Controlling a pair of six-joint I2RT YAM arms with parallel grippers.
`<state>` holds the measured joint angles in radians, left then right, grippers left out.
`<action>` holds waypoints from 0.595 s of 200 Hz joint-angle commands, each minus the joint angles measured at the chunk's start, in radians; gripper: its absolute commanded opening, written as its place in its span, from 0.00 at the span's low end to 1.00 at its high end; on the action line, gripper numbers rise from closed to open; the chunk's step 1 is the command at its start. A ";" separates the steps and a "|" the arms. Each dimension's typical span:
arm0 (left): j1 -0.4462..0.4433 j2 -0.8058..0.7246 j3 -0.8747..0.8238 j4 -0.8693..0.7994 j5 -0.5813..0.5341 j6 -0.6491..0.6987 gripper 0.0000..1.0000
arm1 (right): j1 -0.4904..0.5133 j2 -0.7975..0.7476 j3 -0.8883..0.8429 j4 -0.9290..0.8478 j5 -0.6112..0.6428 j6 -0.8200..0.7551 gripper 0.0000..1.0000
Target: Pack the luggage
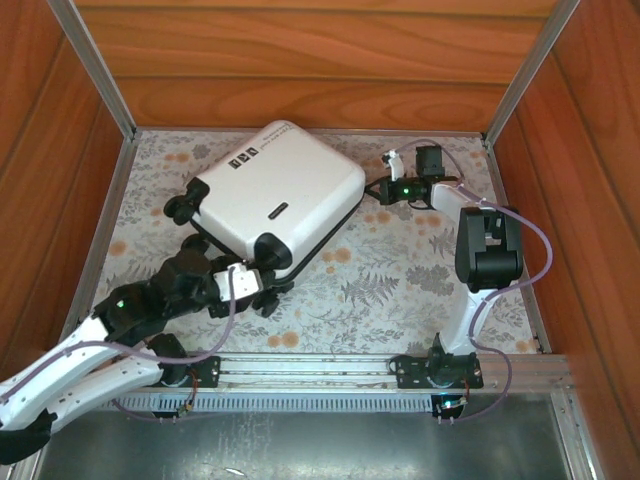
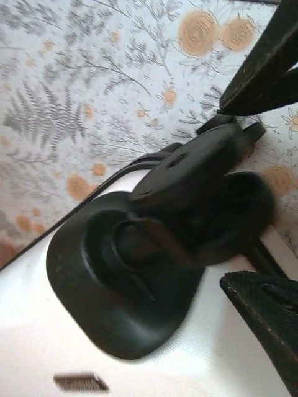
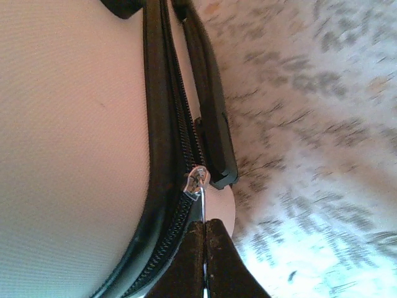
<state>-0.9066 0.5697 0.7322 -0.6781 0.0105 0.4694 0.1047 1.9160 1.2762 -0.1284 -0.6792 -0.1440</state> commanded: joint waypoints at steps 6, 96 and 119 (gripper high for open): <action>-0.009 -0.076 0.055 -0.009 -0.127 -0.142 1.00 | -0.040 -0.063 0.025 0.172 0.112 0.008 0.00; -0.008 0.165 0.395 -0.293 -0.744 -0.837 1.00 | -0.043 -0.091 0.090 0.003 0.290 0.172 0.49; -0.006 0.365 0.542 -0.412 -0.635 -0.854 1.00 | -0.056 -0.139 0.116 -0.090 0.388 0.255 0.53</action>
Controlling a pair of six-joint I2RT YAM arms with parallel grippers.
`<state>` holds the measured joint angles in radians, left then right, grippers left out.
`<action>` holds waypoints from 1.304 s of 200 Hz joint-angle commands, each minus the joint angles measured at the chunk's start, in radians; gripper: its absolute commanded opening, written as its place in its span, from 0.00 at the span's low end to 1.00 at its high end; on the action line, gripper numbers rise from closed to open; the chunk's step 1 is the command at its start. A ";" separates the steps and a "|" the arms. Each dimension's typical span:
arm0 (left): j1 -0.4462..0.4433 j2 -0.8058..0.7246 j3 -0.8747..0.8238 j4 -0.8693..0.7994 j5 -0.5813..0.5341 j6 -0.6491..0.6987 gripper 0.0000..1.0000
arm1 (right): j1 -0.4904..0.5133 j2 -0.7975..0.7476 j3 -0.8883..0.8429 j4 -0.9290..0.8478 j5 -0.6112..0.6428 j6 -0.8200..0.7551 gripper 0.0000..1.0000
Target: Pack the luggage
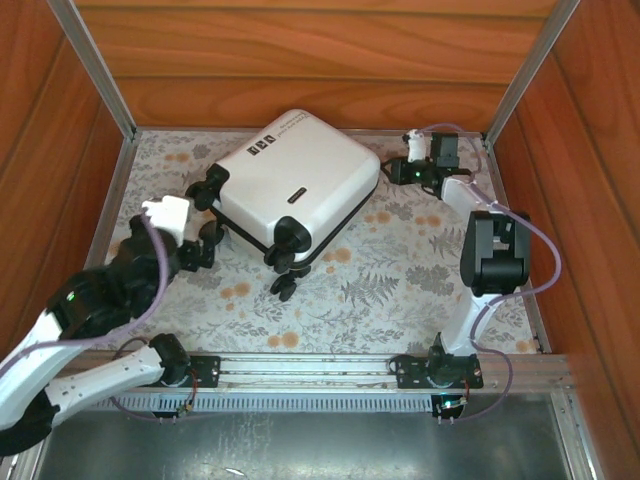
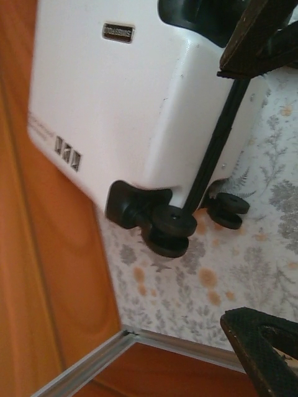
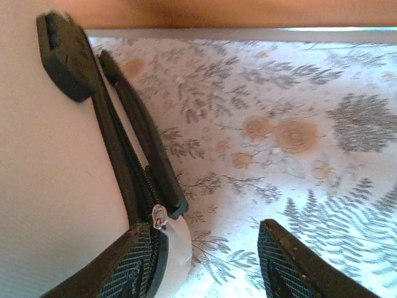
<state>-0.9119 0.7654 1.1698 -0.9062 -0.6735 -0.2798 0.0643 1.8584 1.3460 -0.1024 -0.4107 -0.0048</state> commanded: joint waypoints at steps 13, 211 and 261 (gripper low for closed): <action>-0.001 0.252 0.168 -0.248 0.049 -0.176 1.00 | -0.022 -0.083 0.076 -0.132 0.106 0.150 0.53; 0.801 0.904 0.371 -0.083 0.707 -0.130 0.87 | 0.197 0.031 0.112 -0.126 -0.553 -0.027 0.19; 0.804 1.172 0.706 -0.085 0.880 -0.064 0.87 | 0.281 -0.130 -0.105 -0.107 -0.455 -0.027 0.19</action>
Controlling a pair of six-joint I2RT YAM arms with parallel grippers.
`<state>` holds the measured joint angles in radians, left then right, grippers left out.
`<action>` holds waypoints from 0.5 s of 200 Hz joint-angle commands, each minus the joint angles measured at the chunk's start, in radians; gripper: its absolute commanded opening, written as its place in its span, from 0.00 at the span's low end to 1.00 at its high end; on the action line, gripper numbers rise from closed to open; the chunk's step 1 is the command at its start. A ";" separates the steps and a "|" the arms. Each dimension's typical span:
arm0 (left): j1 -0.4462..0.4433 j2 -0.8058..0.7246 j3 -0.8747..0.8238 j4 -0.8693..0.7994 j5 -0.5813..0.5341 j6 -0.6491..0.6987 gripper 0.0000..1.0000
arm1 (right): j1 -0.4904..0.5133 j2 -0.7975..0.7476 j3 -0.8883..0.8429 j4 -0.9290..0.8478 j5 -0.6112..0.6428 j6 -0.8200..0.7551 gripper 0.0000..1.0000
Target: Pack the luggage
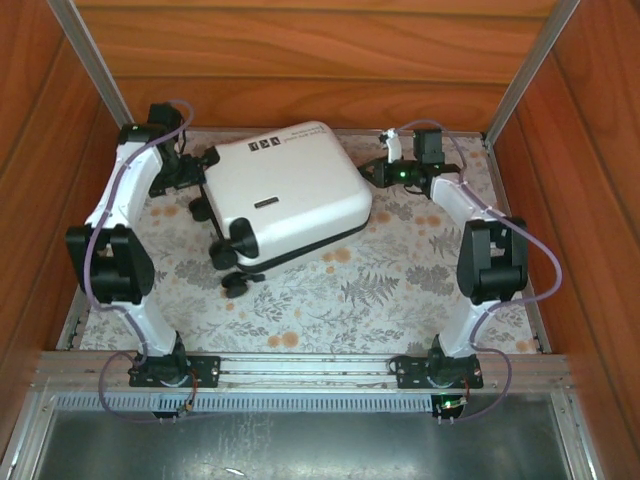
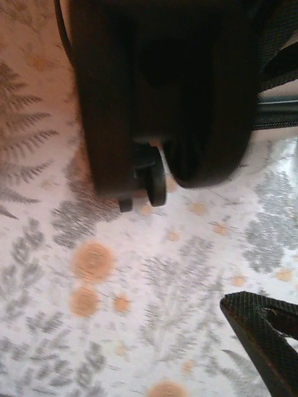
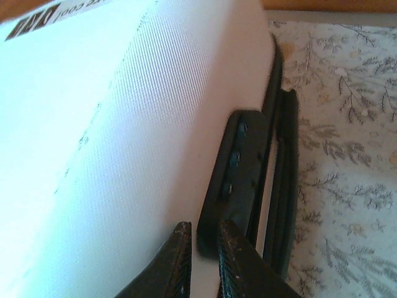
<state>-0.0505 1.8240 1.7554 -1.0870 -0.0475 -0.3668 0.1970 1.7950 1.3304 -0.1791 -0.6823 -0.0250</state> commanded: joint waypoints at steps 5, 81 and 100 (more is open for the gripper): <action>-0.062 0.138 0.154 0.096 0.265 0.024 0.86 | 0.152 -0.084 -0.112 -0.019 -0.166 0.007 0.19; -0.030 0.100 0.371 0.085 0.097 0.232 1.00 | 0.156 -0.471 -0.367 -0.110 0.321 0.135 0.32; 0.015 -0.061 0.219 0.088 0.174 0.323 1.00 | 0.152 -0.597 -0.444 -0.111 0.354 0.114 0.40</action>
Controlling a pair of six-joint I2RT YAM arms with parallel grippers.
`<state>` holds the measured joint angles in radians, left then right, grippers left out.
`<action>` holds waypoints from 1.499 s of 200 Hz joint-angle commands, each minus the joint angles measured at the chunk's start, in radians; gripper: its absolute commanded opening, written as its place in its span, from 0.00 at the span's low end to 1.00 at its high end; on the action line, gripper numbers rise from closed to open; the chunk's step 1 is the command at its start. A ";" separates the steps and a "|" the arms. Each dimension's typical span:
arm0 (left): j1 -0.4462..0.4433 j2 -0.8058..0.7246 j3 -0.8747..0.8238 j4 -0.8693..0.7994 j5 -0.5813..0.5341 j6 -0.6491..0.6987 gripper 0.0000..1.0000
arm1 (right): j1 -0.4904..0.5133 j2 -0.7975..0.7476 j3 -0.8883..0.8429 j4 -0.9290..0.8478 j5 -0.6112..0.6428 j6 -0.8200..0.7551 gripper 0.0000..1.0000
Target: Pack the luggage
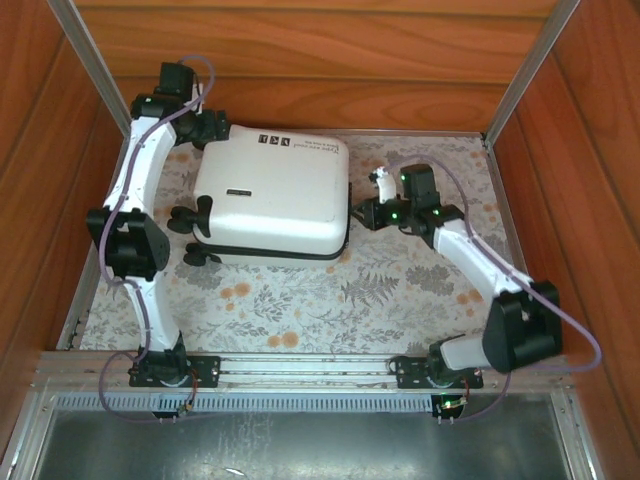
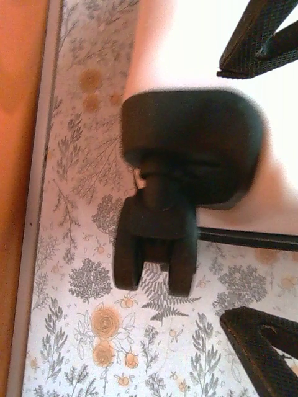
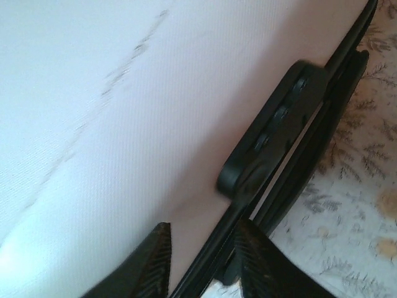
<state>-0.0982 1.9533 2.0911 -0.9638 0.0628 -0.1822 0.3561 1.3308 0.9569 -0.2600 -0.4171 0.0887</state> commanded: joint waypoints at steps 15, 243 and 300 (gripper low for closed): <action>0.064 -0.355 -0.283 -0.028 0.087 0.275 1.00 | -0.008 -0.209 -0.148 0.002 0.021 -0.029 0.50; 0.187 -0.591 -0.551 -0.388 0.293 1.253 0.73 | -0.003 -0.403 -0.493 0.275 0.076 0.098 0.66; 0.174 -0.571 -0.585 -0.365 0.349 1.503 0.54 | -0.003 -0.486 -0.527 0.232 0.089 0.072 0.65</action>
<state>0.0856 1.3834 1.5318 -1.3205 0.3756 1.1515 0.3527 0.8665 0.4438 -0.0086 -0.3397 0.1600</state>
